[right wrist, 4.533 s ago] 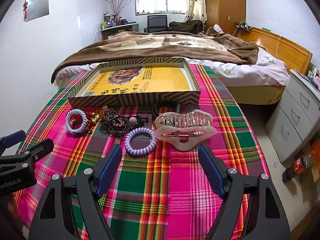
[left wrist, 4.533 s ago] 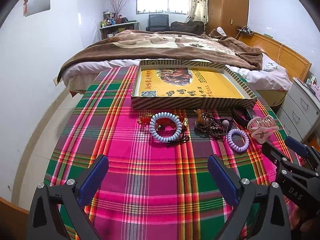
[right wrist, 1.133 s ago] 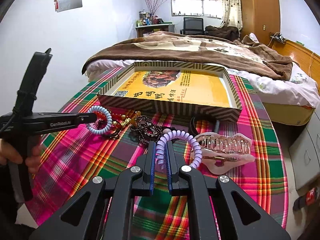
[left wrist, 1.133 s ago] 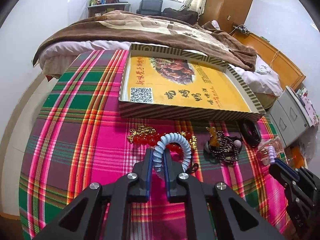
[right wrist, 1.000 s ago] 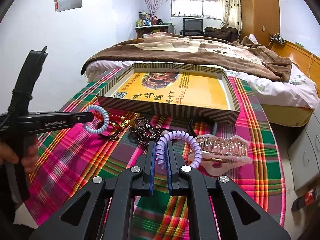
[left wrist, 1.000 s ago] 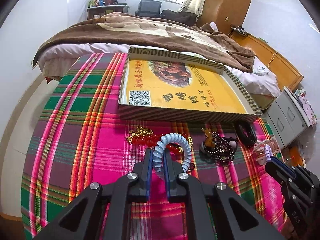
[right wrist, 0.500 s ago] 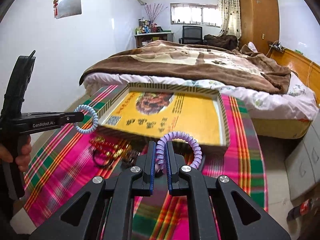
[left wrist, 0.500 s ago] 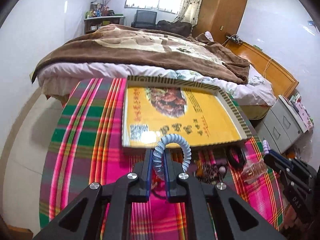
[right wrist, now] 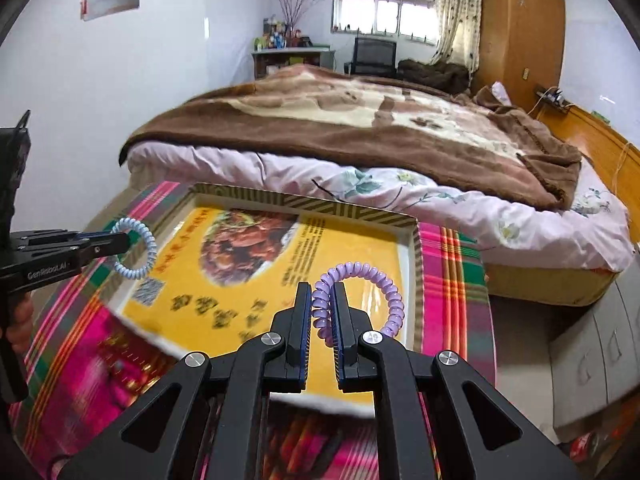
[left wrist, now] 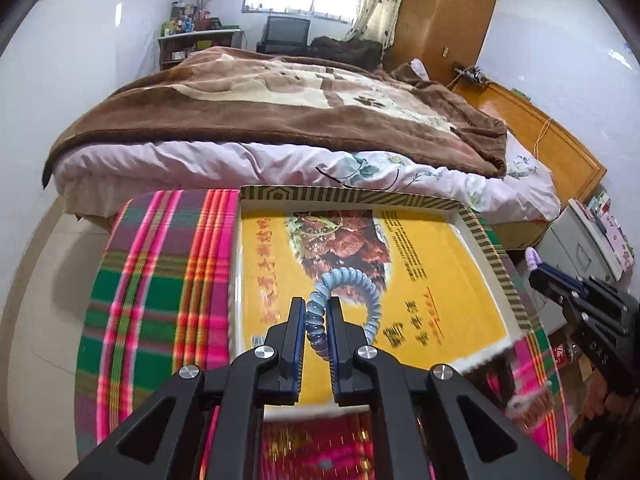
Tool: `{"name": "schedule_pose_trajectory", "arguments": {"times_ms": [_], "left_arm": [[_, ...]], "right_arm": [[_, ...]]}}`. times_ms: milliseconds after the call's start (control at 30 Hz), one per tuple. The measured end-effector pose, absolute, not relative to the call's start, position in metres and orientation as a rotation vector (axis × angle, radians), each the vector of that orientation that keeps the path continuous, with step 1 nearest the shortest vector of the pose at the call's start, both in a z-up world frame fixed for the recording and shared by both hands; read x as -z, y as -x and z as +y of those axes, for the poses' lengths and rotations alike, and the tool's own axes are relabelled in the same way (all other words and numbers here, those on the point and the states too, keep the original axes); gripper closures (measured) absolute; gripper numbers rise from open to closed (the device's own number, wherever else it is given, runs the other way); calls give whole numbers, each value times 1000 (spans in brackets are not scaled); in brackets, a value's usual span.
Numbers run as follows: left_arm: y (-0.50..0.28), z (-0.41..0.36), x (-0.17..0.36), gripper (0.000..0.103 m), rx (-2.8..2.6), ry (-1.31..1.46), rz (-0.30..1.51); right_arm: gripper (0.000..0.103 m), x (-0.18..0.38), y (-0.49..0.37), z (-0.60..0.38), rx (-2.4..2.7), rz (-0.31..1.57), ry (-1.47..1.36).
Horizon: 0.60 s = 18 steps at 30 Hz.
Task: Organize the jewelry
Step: 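Carry both coils up and over the yellow box tray with both tools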
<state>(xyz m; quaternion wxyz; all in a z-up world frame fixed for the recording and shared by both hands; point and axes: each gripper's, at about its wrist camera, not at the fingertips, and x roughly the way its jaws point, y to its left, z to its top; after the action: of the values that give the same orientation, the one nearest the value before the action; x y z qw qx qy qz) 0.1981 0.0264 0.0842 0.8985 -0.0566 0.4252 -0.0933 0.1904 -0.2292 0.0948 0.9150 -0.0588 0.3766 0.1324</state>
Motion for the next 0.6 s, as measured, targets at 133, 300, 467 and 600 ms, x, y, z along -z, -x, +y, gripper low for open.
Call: {"name": "schedule_pose_trajectory", "arguments": {"times_ms": [133,300,467,600], "left_arm": [[-231,24,-68,93,194,128,920],[-260,20,-48,93,185,118,953],[-276,16,-31,93,183,108,986],[-286,18,-20,93,165,122,1009]], "right_arm": [[93,-78,-227,-230,-252,821,153],[93,-52,-265,-227,-242,886,194],[93,-34,-285,-221,-256,934,218],[93,-24,-295,-216,-261,959,238]]}}
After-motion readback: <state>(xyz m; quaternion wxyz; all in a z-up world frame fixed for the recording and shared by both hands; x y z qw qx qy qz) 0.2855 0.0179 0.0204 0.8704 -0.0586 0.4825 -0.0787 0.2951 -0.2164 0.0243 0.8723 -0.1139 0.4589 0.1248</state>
